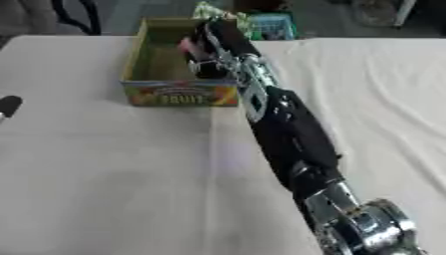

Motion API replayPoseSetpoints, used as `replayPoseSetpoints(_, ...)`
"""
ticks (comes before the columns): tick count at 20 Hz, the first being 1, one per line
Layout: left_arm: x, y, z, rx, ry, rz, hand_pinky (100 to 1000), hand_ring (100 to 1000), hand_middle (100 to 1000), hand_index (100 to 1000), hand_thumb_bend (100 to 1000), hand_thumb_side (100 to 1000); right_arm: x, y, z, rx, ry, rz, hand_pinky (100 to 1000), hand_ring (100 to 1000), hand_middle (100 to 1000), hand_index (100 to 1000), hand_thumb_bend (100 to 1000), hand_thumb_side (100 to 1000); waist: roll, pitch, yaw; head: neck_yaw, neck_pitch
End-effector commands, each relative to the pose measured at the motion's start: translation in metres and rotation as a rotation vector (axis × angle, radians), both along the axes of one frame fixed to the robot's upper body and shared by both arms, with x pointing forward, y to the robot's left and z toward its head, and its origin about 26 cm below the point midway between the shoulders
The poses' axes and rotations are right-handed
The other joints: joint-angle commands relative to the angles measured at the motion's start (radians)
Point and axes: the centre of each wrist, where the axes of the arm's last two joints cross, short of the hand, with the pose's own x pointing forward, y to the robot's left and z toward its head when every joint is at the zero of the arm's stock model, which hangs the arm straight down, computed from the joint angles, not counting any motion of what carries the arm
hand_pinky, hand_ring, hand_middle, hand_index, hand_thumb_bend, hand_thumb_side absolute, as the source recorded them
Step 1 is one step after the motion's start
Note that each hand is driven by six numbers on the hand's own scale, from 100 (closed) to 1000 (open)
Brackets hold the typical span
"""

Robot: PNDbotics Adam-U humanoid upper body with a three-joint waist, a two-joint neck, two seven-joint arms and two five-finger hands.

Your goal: Pick up objects on the table and place them in the box.

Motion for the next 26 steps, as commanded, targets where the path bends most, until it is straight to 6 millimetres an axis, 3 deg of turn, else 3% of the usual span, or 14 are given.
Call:
replayPoseSetpoints(1, -0.001, -0.003, 0.012, 0.012, -0.036, -0.022, 511, 599, 634, 710, 603, 100, 0.001, 0.007, 0.007, 0.003, -0.041, -0.072, 797, 854, 605, 729, 100, 100, 0.006, -0.013, 0.007, -0.016, -0.017)
replayPoseSetpoints(2, -0.001, -0.003, 0.011, 0.012, -0.034, -0.023, 511, 599, 634, 710, 603, 100, 0.001, 0.007, 0.005, -0.003, -0.044, -0.097, 821, 886, 727, 823, 100, 100, 0.008, -0.012, 0.009, -0.018, -0.018)
replayPoseSetpoints(4, -0.001, -0.003, 0.011, 0.011, -0.032, -0.023, 511, 599, 634, 710, 604, 100, 0.001, 0.008, 0.005, -0.020, -0.052, -0.135, 866, 936, 866, 935, 100, 100, 0.009, -0.011, 0.008, -0.021, -0.017)
replayPoseSetpoints(8, -0.002, -0.003, 0.010, 0.011, -0.027, -0.023, 510, 599, 634, 710, 604, 100, 0.001, 0.005, 0.010, -0.025, -0.092, -0.185, 892, 962, 944, 982, 100, 248, 0.011, -0.012, -0.001, -0.020, -0.014)
replayPoseSetpoints(13, -0.002, -0.001, 0.007, 0.012, -0.019, -0.015, 510, 599, 634, 710, 605, 100, 0.002, -0.005, 0.019, 0.011, -0.147, -0.244, 889, 962, 946, 995, 100, 311, 0.015, -0.018, -0.022, -0.015, -0.013)
replayPoseSetpoints(16, -0.003, 0.001, 0.005, 0.011, -0.015, -0.006, 510, 599, 634, 710, 606, 100, 0.002, -0.015, 0.028, 0.039, -0.180, -0.254, 882, 958, 930, 983, 100, 280, 0.018, -0.022, -0.041, -0.009, -0.008)
replayPoseSetpoints(17, -0.003, 0.002, 0.005, 0.011, -0.013, -0.003, 510, 599, 634, 709, 606, 100, 0.002, -0.020, 0.031, 0.048, -0.191, -0.253, 865, 946, 877, 969, 100, 264, 0.019, -0.024, -0.049, -0.005, -0.007)
replayPoseSetpoints(21, -0.004, 0.006, 0.001, 0.008, -0.003, 0.017, 509, 599, 633, 709, 605, 100, 0.002, -0.051, 0.046, 0.115, -0.214, -0.225, 808, 907, 810, 956, 100, 206, 0.021, -0.032, -0.088, 0.014, 0.001)
replayPoseSetpoints(26, -0.005, 0.011, -0.003, -0.001, 0.002, 0.043, 508, 600, 632, 708, 606, 100, -0.006, -0.106, 0.055, 0.250, -0.209, -0.176, 766, 893, 782, 946, 100, 251, 0.025, -0.039, -0.125, 0.034, 0.010)
